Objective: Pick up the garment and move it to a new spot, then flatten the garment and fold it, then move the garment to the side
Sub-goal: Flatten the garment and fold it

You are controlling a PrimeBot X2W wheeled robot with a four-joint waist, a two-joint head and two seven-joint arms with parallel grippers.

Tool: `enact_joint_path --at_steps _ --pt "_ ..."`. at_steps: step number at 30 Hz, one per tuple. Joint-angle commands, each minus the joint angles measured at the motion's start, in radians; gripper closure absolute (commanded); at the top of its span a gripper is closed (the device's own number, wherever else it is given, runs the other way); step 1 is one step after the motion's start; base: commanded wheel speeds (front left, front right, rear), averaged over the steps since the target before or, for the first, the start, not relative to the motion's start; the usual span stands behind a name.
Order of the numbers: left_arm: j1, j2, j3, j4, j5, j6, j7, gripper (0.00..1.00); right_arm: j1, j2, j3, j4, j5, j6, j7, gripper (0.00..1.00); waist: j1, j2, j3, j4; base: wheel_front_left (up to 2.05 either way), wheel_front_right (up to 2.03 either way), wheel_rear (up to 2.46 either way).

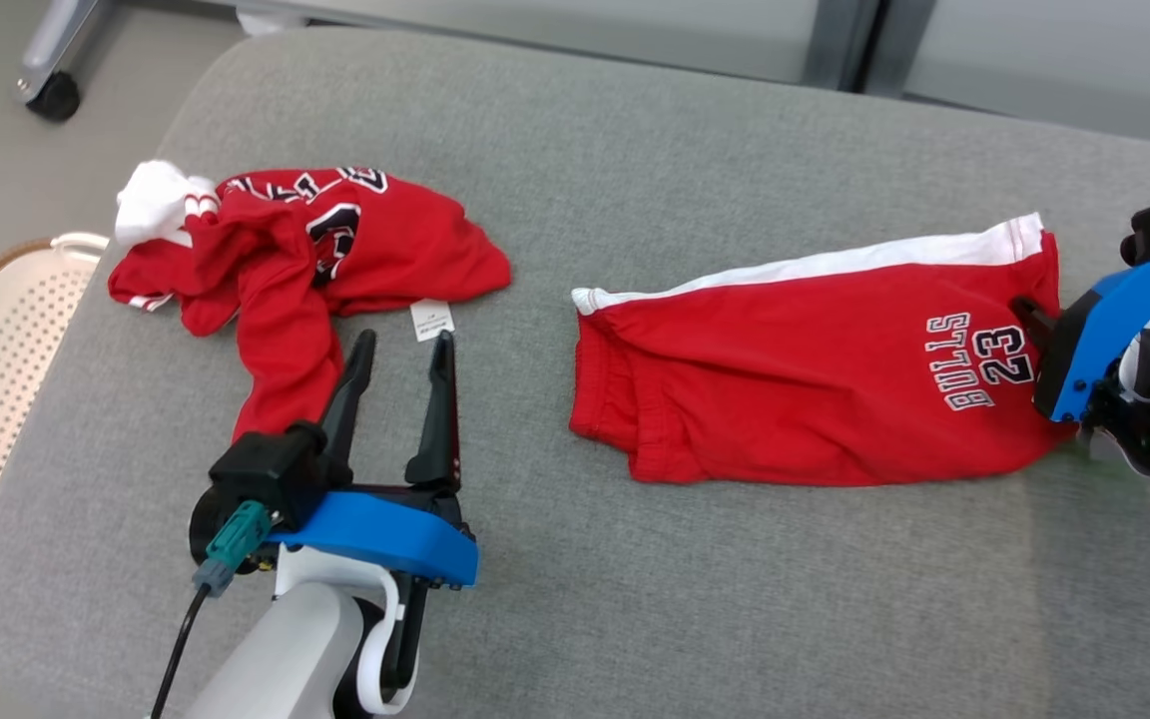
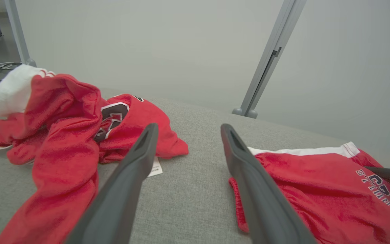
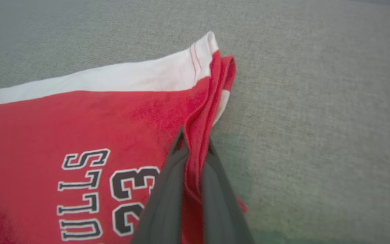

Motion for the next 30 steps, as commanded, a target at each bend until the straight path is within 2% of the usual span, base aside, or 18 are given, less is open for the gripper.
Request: enact_joint_path --at_steps 1,5,8,12,15,21,26,30 --pt "0.013 -0.01 0.016 -0.003 0.012 -0.005 -0.004 0.0 0.021 -0.014 -0.005 -0.005 0.01 0.0 -0.016 1.0 0.0 0.0 -0.02 -0.019 0.0 0.0 0.0" --pt "0.06 -0.02 0.074 -0.004 0.076 -0.018 -0.004 0.0 0.062 -0.038 -0.022 -0.032 0.028 0.0 -0.076 1.0 0.0 0.0 -0.07 -0.066 0.0 0.0 0.0" --pt "0.109 -0.03 0.118 0.011 0.12 -0.038 -0.004 0.0 0.106 -0.059 -0.032 -0.05 0.045 0.0 -0.112 1.0 0.0 0.0 -0.123 -0.132 0.0 0.0 0.0" --pt "0.158 -0.053 0.155 0.034 0.144 -0.073 -0.003 0.0 0.144 -0.062 -0.036 -0.039 0.053 0.0 -0.148 1.0 0.0 0.0 -0.165 -0.205 0.0 0.0 0.0" --pt "0.162 -0.067 0.156 0.059 0.158 -0.096 -0.003 0.0 0.145 -0.044 -0.047 -0.03 0.066 0.0 -0.156 1.0 0.0 0.0 -0.173 -0.226 0.0 0.0 0.0" --pt "0.159 -0.084 0.162 0.098 0.176 -0.121 -0.003 0.0 0.118 0.047 -0.121 -0.1 0.165 0.0 -0.14 1.0 0.0 0.0 -0.181 -0.222 0.0 0.0 0.0" --pt "0.147 -0.107 0.166 0.12 0.183 -0.132 -0.003 0.0 0.112 0.113 -0.175 -0.184 0.251 0.0 -0.098 1.0 0.0 0.0 -0.165 -0.175 0.0 0.0 0.0" --pt "0.139 -0.12 0.172 0.132 0.19 -0.141 -0.003 0.0 0.098 0.168 -0.178 -0.168 0.266 0.0 -0.08 1.0 0.0 0.0 -0.144 -0.131 0.0 0.0 0.0"
